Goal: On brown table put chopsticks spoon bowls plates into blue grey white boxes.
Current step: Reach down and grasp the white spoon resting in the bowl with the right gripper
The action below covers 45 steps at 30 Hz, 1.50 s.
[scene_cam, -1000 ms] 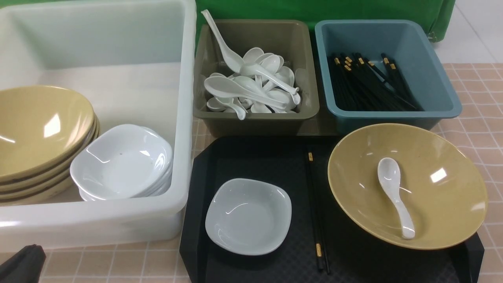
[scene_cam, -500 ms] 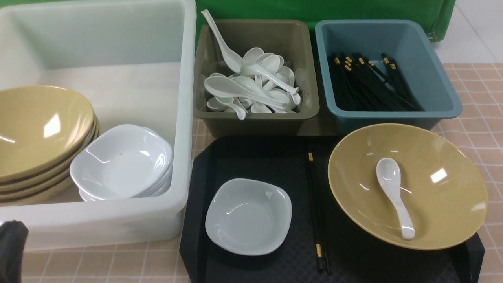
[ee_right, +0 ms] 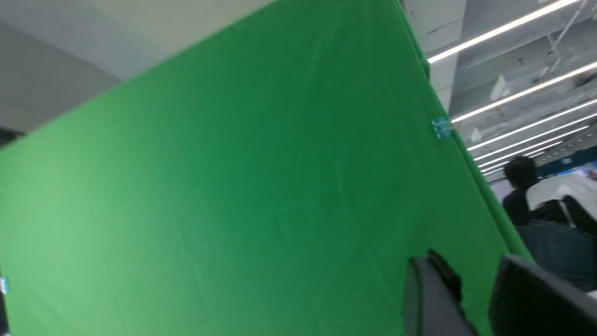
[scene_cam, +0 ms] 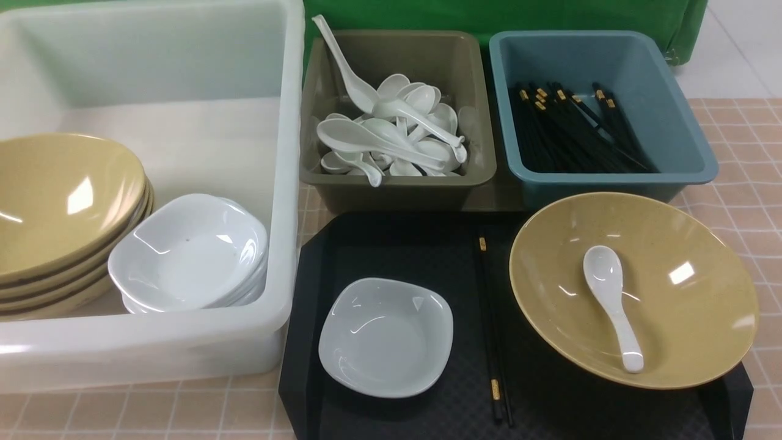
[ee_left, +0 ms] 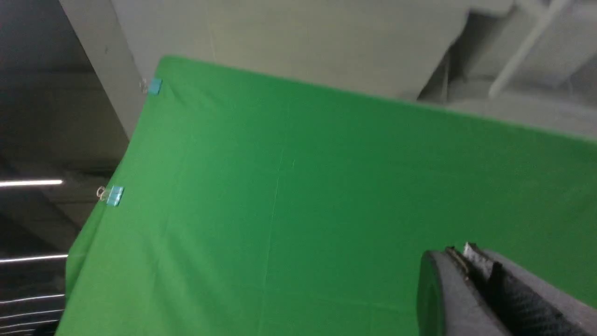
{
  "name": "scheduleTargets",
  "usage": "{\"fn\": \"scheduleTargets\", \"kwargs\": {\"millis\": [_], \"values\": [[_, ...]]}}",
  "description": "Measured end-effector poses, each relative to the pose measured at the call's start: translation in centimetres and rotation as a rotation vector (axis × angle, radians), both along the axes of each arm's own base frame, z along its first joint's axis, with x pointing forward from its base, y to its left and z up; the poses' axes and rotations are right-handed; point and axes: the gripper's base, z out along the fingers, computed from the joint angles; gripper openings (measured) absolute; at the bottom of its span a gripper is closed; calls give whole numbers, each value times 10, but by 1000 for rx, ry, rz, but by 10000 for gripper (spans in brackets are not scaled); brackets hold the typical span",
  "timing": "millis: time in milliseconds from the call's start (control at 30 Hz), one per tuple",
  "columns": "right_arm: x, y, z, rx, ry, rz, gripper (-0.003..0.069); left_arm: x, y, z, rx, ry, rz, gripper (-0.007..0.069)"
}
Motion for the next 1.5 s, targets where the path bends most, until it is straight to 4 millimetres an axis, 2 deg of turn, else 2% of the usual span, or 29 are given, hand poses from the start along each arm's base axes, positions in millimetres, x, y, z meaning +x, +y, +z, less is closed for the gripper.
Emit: {"fn": "scheduleTargets", "kwargs": {"millis": [67, 133, 233, 267, 300, 333, 400, 467, 500, 533, 600, 633, 733, 767, 800, 833, 867, 967, 1000, 1033, 1200, 1267, 1300, 1333, 1433, 1467, 1500], "values": [[0, 0, 3, -32, 8, -22, 221, -3, 0, 12, -20, -10, -23, 6], [-4, -1, 22, -105, 5, -80, 172, -12, -1, 46, -17, -10, -33, 6], [-11, -2, 61, -171, -9, -138, 83, -20, -3, 98, 28, 49, -13, 6], [-12, -2, 73, -184, -11, -149, 60, -19, -3, 107, 41, 77, -5, 6], [-10, -2, 89, -213, 23, -170, 41, -19, -4, 129, 64, 100, 12, 6], [-7, -3, 101, -234, 54, -183, 38, -10, -4, 140, 80, 143, 23, 6], [4, -3, 109, -286, 149, -207, 38, 4, -4, 149, 88, 206, 25, 6], [16, -4, 111, -333, 252, -218, 38, 28, -4, 149, 83, 334, -1, 6], [18, -4, 109, -344, 277, -220, 38, 27, -4, 149, 81, 342, -5, 6], [24, -4, 107, -360, 343, -217, 38, 38, -5, 148, 72, 415, -29, 6], [42, -5, 95, -404, 634, -177, 38, 57, -11, 149, 38, 635, -128, 6], [43, -5, 92, -410, 681, -167, 38, 60, -12, 149, 37, 656, -136, 6], [55, -1, 74, -554, 1040, -62, 38, 79, -27, 156, 103, 889, -257, 6], [57, -1, 72, -576, 1062, -53, 38, 78, -28, 157, 109, 892, -266, 6], [63, 2, 60, -677, 1184, 4, 38, 95, -42, 156, 177, 999, -346, 6], [65, 2, 58, -697, 1200, 14, 38, 94, -43, 157, 184, 1000, -356, 6], [73, 4, 50, -766, 1265, 53, 38, 112, -61, 152, 249, 1089, -446, 6], [87, 8, 42, -788, 1294, 82, 38, 138, -95, 142, 385, 1193, -584, 6], [88, 8, 42, -787, 1294, 84, 38, 143, -99, 139, 391, 1212, -597, 6], [95, 10, 39, -766, 1294, 91, 38, 160, -120, 130, 457, 1266, -661, 6], [106, 17, 33, -757, 1303, 129, 38, 195, -172, 107, 574, 1415, -807, 6], [110, 19, 32, -759, 1301, 138, 38, 214, -201, 94, 645, 1508, -872, 6], [110, 20, 32, -759, 1299, 139, 38, 216, -203, 93, 647, 1510, -875, 6], [113, 21, 31, -754, 1291, 139, 38, 227, -222, 87, 685, 1556, -916, 7], [119, 22, 33, -707, 1262, 130, 40, 243, -253, 67, 757, 1647, -969, 8], [119, 22, 33, -701, 1260, 131, 40, 242, -254, 69, 762, 1644, -973, 9], [122, 25, 32, -664, 1249, 149, 45, 247, -267, 61, 800, 1683, -998, 9]]}}
